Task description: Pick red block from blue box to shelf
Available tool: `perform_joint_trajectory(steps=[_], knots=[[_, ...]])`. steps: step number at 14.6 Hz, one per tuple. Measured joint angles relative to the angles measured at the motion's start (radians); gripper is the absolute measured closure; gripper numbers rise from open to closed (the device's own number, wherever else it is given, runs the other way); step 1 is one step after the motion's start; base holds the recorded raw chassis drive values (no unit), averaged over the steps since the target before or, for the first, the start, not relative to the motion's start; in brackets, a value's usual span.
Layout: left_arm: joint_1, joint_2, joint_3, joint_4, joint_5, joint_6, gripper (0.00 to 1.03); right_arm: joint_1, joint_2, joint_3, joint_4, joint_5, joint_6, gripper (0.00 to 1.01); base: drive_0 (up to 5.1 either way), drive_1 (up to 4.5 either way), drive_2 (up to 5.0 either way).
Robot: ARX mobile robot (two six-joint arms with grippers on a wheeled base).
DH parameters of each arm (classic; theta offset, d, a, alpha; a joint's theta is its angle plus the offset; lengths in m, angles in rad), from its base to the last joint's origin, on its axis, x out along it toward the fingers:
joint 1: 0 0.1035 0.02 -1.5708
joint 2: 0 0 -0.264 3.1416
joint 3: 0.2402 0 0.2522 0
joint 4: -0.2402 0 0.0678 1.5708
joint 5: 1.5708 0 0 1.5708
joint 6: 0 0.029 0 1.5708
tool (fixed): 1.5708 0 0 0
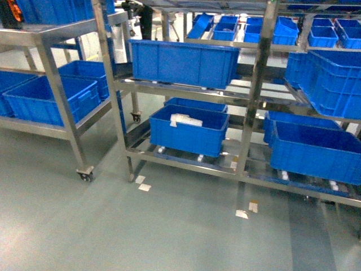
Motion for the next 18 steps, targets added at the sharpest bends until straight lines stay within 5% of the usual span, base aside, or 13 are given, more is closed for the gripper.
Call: perform_joint_trajectory(steps=[5,18], knots=[[0.000,0.000,0.000,0.000,0.000,0.000,0.05,0.000,0.000,0.000,0.000,0.000,0.000,0.73,0.1,4.32,-4.2],[0.000,0.000,0.000,0.003,0.002,0.000,0.05,0.000,0.000,0.000,-0.001,0.000,0.000,0.73,-1.1,-1.05,-1.1]])
